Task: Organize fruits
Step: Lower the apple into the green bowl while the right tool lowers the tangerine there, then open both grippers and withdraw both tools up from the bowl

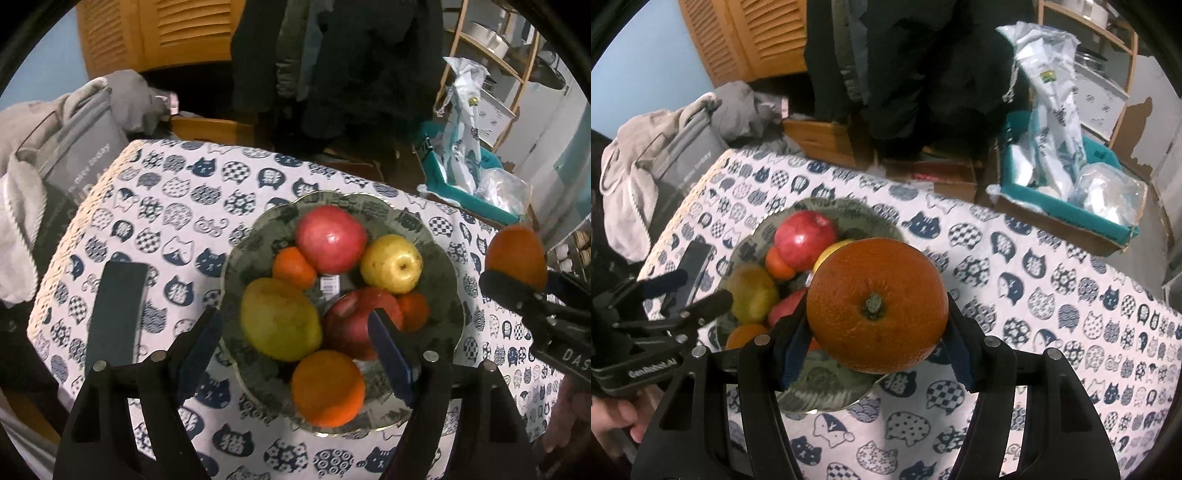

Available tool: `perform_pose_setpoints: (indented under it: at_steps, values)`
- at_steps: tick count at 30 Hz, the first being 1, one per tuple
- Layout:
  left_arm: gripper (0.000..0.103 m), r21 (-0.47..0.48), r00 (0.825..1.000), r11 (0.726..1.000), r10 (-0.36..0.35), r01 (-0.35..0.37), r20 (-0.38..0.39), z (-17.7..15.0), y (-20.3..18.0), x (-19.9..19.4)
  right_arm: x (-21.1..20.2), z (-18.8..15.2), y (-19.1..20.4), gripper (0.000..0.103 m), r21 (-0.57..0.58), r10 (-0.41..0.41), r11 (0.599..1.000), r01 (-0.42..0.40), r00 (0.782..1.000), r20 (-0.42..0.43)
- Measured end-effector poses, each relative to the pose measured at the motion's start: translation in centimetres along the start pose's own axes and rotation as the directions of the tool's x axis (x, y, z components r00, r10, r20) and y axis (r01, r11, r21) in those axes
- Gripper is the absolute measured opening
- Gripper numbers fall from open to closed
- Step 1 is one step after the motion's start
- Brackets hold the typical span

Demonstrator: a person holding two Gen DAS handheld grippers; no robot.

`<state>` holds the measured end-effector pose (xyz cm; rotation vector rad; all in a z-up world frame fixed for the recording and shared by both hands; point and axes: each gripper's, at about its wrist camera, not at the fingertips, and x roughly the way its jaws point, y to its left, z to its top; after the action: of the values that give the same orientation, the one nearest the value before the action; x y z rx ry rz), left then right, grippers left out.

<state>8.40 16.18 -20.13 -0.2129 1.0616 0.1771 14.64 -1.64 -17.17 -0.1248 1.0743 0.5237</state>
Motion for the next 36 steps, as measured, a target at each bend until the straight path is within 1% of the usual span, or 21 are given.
perform_pose_setpoints:
  at_steps: [5, 11, 15, 18, 19, 20, 21, 23, 28, 32, 36]
  values:
    - [0.082, -0.016, 1.000, 1.000, 0.023, -0.023, -0.007, -0.9, 1.1, -0.5, 1.5, -1.2, 1.4, 0.065, -0.030, 0.016, 0.999, -0.017, 0.999, -0.051]
    - [0.082, -0.026, 0.998, 0.998, 0.056, -0.056, -0.021, -1.7, 2.2, -0.9, 3.4, -2.4, 2.1, 0.066, -0.013, 0.061, 0.998, -0.063, 0.991, -0.118]
    - [0.082, -0.043, 0.998, 0.998, 0.051, -0.052, -0.023, -1.9, 2.8, -1.3, 4.3, -2.8, 2.2, 0.067, 0.011, 0.085, 0.996, -0.084, 0.984, -0.156]
    - [0.082, -0.039, 0.999, 0.998, 0.050, -0.051, -0.011, -1.9, 2.7, -1.7, 4.8, -3.0, 2.2, 0.067, 0.025, 0.089, 0.996, -0.086, 0.981, -0.171]
    - [0.082, -0.038, 0.999, 0.998, 0.051, -0.051, -0.009, -1.9, 2.7, -1.8, 4.7, -3.0, 2.1, 0.070, 0.031, 0.089, 0.996, -0.085, 0.983, -0.163]
    - [0.082, -0.038, 0.999, 0.998, 0.050, -0.050, -0.006, -1.9, 2.7, -2.0, 4.4, -3.0, 2.1, 0.077, 0.037, 0.092, 0.995, -0.088, 0.985, -0.149]
    - [0.082, -0.038, 0.999, 0.998, 0.048, -0.048, -0.003, -1.8, 2.7, -2.1, 4.2, -2.8, 2.0, 0.079, 0.040, 0.094, 0.995, -0.089, 0.986, -0.136]
    - [0.082, -0.039, 0.999, 0.998, 0.047, -0.047, 0.000, -1.8, 2.7, -2.3, 3.6, -2.4, 1.9, 0.079, 0.040, 0.100, 0.995, -0.096, 0.988, -0.114]
    - [0.082, -0.039, 0.999, 0.999, 0.032, -0.032, 0.017, -1.6, 2.4, -3.3, 1.4, -1.4, 1.8, 0.079, 0.030, 0.070, 0.997, -0.068, 0.996, -0.062]
    - [0.082, -0.029, 0.999, 0.999, 0.018, -0.016, 0.049, -1.3, 1.9, -4.7, -0.8, -0.8, 1.7, 0.079, 0.015, 0.025, 1.000, -0.025, 1.000, -0.011]
    - [0.082, -0.026, 0.996, 1.000, 0.000, 0.002, 0.088, -0.9, 1.5, -6.5, -3.5, -0.3, 1.6, 0.079, -0.005, -0.021, 1.000, 0.022, 0.998, 0.052]
